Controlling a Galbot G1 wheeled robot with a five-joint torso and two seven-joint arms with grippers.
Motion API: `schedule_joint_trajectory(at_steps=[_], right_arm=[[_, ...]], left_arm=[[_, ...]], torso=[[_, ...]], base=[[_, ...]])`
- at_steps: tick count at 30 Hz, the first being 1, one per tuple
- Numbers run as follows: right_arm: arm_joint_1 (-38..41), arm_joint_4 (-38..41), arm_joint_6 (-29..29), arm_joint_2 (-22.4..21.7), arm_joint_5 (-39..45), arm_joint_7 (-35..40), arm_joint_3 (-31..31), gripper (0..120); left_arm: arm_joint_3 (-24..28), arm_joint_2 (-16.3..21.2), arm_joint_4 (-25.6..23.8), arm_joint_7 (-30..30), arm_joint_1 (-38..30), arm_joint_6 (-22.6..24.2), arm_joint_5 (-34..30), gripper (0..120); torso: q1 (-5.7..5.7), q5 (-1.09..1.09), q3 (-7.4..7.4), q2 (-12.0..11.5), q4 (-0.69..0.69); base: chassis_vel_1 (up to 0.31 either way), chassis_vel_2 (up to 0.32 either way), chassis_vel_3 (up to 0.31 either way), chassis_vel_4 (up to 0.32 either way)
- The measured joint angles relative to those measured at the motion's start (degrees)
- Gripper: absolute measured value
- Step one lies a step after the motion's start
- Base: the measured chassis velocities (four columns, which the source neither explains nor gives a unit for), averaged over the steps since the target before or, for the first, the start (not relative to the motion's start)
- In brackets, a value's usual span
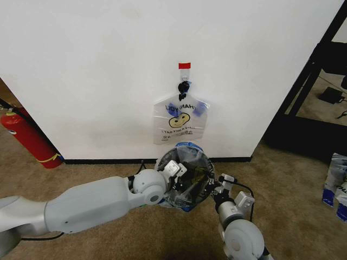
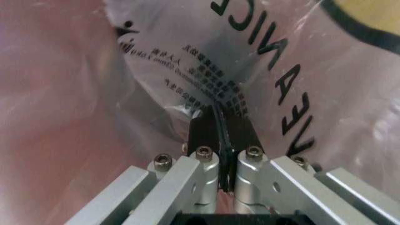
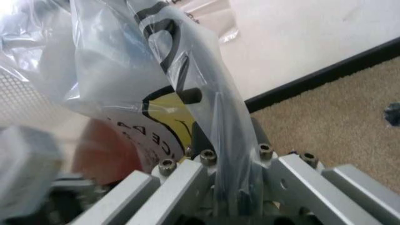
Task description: Pick up the garbage bag from the wall and place it over the trash bin.
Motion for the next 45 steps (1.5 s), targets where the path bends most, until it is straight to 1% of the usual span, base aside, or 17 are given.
schedule_joint_trajectory(at_steps=[3, 6, 9, 11, 16, 19, 30, 45], right_arm=[[-0.16, 0.1, 0.11, -0.01, -0.39, -0.15, -0.21, 0], [-0.23, 0.11, 0.23, -0.04, -0.63, -0.28, -0.41, 0], [-0.18, 0.23, 0.23, -0.06, -0.65, -0.28, -0.48, 0], [-0.19, 0.25, 0.23, -0.07, -0.69, -0.3, -0.55, 0], [-0.3, 0.36, 0.23, 0.02, -0.8, -0.43, -0.88, 0], [-0.45, 0.56, 0.24, -0.04, -0.67, -0.43, -0.89, 0], [-0.72, 1.15, 0.14, 0.47, 2.08, 0.2, -1.08, 0], [-0.98, 1.84, -0.1, 0.93, 5.58, 1.0, -0.85, 0]], left_arm=[[1.1, -1.26, 2.01, -0.16, -0.75, -0.01, -0.04, 0], [2.9, -3.24, 5.22, -0.34, -1.82, -0.05, -0.74, 0], [3.7, -4.25, 7.14, -0.35, -2.18, -0.06, -1.12, 0], [3.77, -4.62, 7.64, -0.35, -2.2, -0.07, -1.16, 0], [3.46, -7.89, 11.31, -0.28, -2.33, -0.09, -1.24, 0], [3.28, -8.93, 12.5, -0.23, -2.33, -0.09, -1.11, 0], [2.84, -9.97, 15.45, 0.34, -1.41, -0.14, 0.45, 0], [2.57, -9.13, 14.83, 0.36, 0.08, -0.19, 0.68, 0]], torso=[[0.0, 0.0, 0.0, 0.0, -0.01], [0.0, 0.0, 0.0, 0.0, -0.02], [0.0, 0.0, 0.0, 0.0, 0.0], [0.0, 0.0, 0.0, 0.0, 0.0], [0.0, 0.01, 0.0, 0.0, -0.02], [0.0, 0.0, 0.0, 0.0, -0.01], [0.0, -0.01, 0.0, 0.0, -0.01], [0.0, -0.01, 0.0, 0.0, -0.01]], base=[[0.0, 0.0, 0.0, 0.0], [0.0, 0.0, 0.0, 0.0], [0.0, 0.0, 0.0, 0.0], [0.0, 0.0, 0.0, 0.0], [0.0, 0.0, 0.0, 0.0], [0.0, 0.0, 0.0, 0.0], [0.0, 0.0, 0.0, 0.0], [0.0, 0.0, 0.0, 0.0]])
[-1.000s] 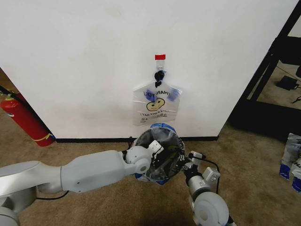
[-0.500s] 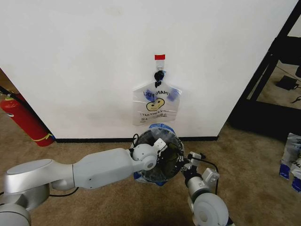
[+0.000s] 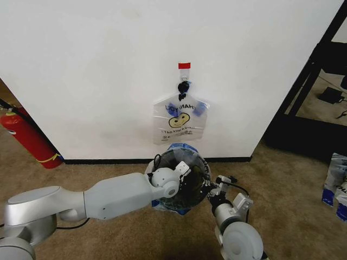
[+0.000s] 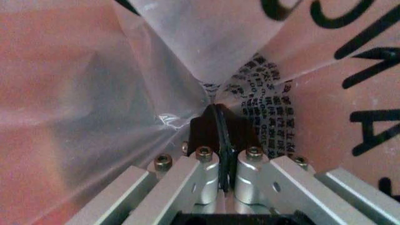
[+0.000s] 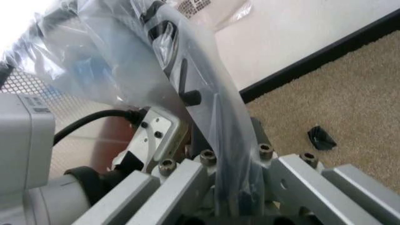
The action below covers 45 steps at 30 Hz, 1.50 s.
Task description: Pick up the garbage bag from the wall and place it over the trash bin.
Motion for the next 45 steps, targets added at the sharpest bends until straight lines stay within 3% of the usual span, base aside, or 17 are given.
schedule_joint_trajectory(at_steps=[7, 11, 19, 28, 31, 35, 36, 41, 42, 45], right_arm=[[0.57, -1.15, 0.07, -0.13, -0.54, 0.35, 0.82, 0], [1.25, -2.59, 0.22, 0.52, -1.3, 0.53, 0.97, 0], [1.67, -4.17, 0.27, 1.88, -1.91, 1.1, 1.89, 0], [1.66, -4.67, 0.26, 3.58, -0.95, 1.58, 3.27, 0], [0.9, -4.23, -1.22, 6.47, 1.41, 2.86, 5.77, 0], [1.0, -3.15, -7.17, 9.65, 7.14, 7.89, 8.79, 0], [1.0, -3.15, -7.17, 9.65, 7.14, 7.89, 8.79, 0], [2.15, -3.66, -12.63, 10.67, 10.95, 12.91, 10.3, 0], [2.31, -4.0, -13.45, 10.46, 11.24, 13.52, 10.14, 0], [2.52, -4.41, -14.06, 9.93, 11.27, 13.7, 9.71, 0]], left_arm=[[-1.03, 3.6, -4.87, -0.2, -1.19, 0.07, -1.5, 0], [-1.03, 7.65, -11.62, -0.16, -2.63, 0.09, -2.64, 0], [-1.77, 10.35, -20.52, -0.13, -3.61, 0.09, -5.09, 0], [-11.93, 12.29, -26.71, 1.67, -0.77, -2.9, -7.14, 0], [-17.51, 15.78, -30.01, 4.05, 4.27, -7.21, -3.77, 0], [-27.1, 20.43, -33.97, 6.51, 17.47, -10.31, 2.99, 0], [-27.1, 20.43, -33.97, 6.51, 17.47, -10.31, 2.99, 0], [-42.01, 21.22, -35.9, 6.88, 34.0, -12.82, 6.57, 0], [-45.36, 20.58, -35.66, 6.98, 37.51, -14.0, 8.01, 5], [-49.16, 19.31, -35.04, 7.24, 41.88, -15.55, 9.89, 13]], torso=[[0.0, 0.0, 0.0, 0.0, 0.0], [-0.01, 0.01, 0.0, 0.0, 0.04], [-0.01, 0.0, 0.0, 0.0, -0.01], [-0.01, 0.0, 0.0, 0.0, -0.01], [-0.01, 0.01, 0.0, 0.0, 0.0], [-0.01, -0.03, 0.0, 0.0, 0.04], [-0.01, -0.03, 0.0, 0.0, 0.04], [-0.01, -0.02, 0.0, 0.0, 0.0], [-0.01, 0.01, -0.01, 0.0, 0.0], [0.0, -0.03, 0.0, 0.0, 0.0]], base=[[0.0, 0.0, 0.0, 0.0], [0.0, 0.0, 0.0, 0.0], [0.0, 0.0, 0.0, 0.0], [0.0, 0.0, 0.0, 0.0], [0.0, 0.0, 0.0, 0.0], [0.0, 0.0, 0.0, 0.0], [0.0, 0.0, 0.0, 0.0], [0.0, 0.0, 0.0, 0.0], [0.0, 0.0, 0.0, 0.0], [0.0, 0.0, 0.0, 0.0]])
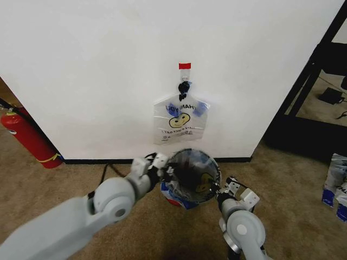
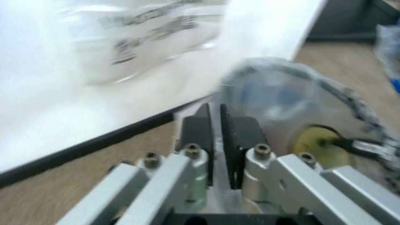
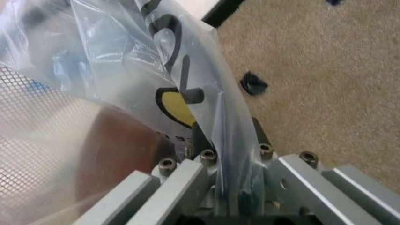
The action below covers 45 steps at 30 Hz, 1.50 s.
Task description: Pick up the garbage bag from the wall and place it over the trash bin.
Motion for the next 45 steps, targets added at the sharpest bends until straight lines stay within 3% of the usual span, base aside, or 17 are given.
schedule_joint_trajectory(at_steps=[3, 5, 7, 12, 16, 21, 25, 31, 37, 45], right_arm=[[0.69, -0.85, -0.85, -1.05, 0.04, 0.29, -0.83, 0], [1.26, -1.23, -1.13, -1.52, 0.29, 0.31, -1.23, 0], [1.53, -1.42, -1.18, -1.56, 0.38, 0.3, -1.44, 0], [3.26, -4.88, -1.99, -0.41, -1.08, -0.92, -3.37, 0], [4.15, -7.15, -2.02, -0.12, -2.73, -1.77, -4.84, 0], [4.45, -8.88, -2.04, -0.21, -3.97, -2.88, -5.92, 0], [4.43, -9.53, -1.99, -0.16, -4.49, -3.3, -6.01, 0], [3.78, -8.36, -2.25, -0.14, -4.63, -5.28, -5.99, 1], [2.83, -7.7, -2.25, -0.21, -5.33, -6.52, -5.84, 27], [2.12, -5.97, -2.09, -0.43, -6.02, -6.22, -5.55, 51]], left_arm=[[-5.34, -2.5, 0.3, 0.21, 5.83, -1.95, 2.75, 25], [-8.69, -4.25, 0.62, 0.87, 10.73, -4.58, 7.8, 33], [-9.87, -4.88, 0.64, 1.18, 12.7, -5.7, 9.9, 36], [-17.04, -10.69, 3.18, 3.05, 22.8, -14.11, 21.94, 59], [-20.31, -13.54, 4.12, 3.46, 25.4, -16.21, 22.72, 72], [-23.54, -14.31, 3.38, 4.05, 27.12, -17.65, 22.55, 91], [-24.19, -14.46, 2.88, 4.23, 27.74, -17.76, 22.34, 99], [-24.49, -14.58, 1.35, 4.4, 28.23, -17.68, 21.98, 100], [-24.26, -15.34, 0.11, 4.4, 28.81, -17.2, 21.93, 100], [-24.36, -15.88, -1.41, 4.46, 30.64, -17.01, 22.06, 100]], torso=[[0.0, 0.04, 0.0, 0.0, 0.0], [0.0, 0.0, 0.0, 0.0, -0.01], [0.0, 0.01, 0.0, 0.0, -0.01], [0.0, 0.03, 0.0, 0.0, 0.02], [0.0, 0.03, 0.0, 0.0, 0.01], [0.0, 0.04, 0.0, 0.0, 0.0], [0.0, 0.04, 0.0, 0.0, 0.0], [0.0, 0.04, 0.0, 0.0, 0.0], [0.0, 0.03, 0.0, 0.01, 0.0], [0.0, 0.04, 0.0, 0.01, 0.01]], base=[[0.0, 0.0, 0.0, 0.0], [0.0, 0.0, 0.0, 0.0], [0.0, 0.0, 0.0, 0.0], [0.0, 0.0, 0.0, 0.0], [0.0, 0.0, 0.0, 0.0], [0.0, 0.0, 0.0, 0.0], [0.0, 0.0, 0.0, 0.0], [0.0, 0.0, 0.0, 0.0], [0.0, 0.0, 0.0, 0.0], [0.0, 0.0, 0.0, 0.0]])
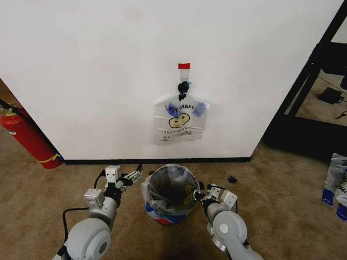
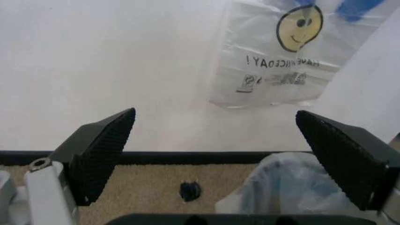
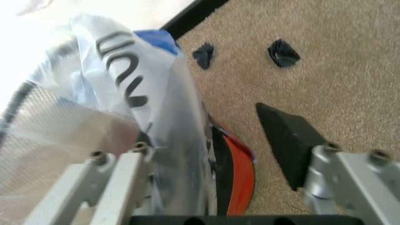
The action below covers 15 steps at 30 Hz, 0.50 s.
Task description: Pick up the garbage bag from the wall and place it over the trash bin.
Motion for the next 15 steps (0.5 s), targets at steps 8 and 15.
schedule_joint_trajectory(at_steps=[8, 15], right_arm=[[-3.75, 6.29, 2.5, -3.48, -5.88, -5.2, 1.17, 81], [-6.69, 9.44, 13.76, -4.91, -14.54, -18.84, 1.72, 100]], left_arm=[[-0.74, 0.11, -1.58, 0.02, -0.05, -0.04, 0.03, 100], [-1.47, -0.53, -2.4, 0.21, 1.5, -1.03, 1.13, 100]], torso=[[0.0, 0.0, 0.0, 0.0, -0.01], [0.0, 0.01, 0.0, 0.0, 0.0]], base=[[0.0, 0.0, 0.0, 0.0], [0.0, 0.0, 0.0, 0.0]])
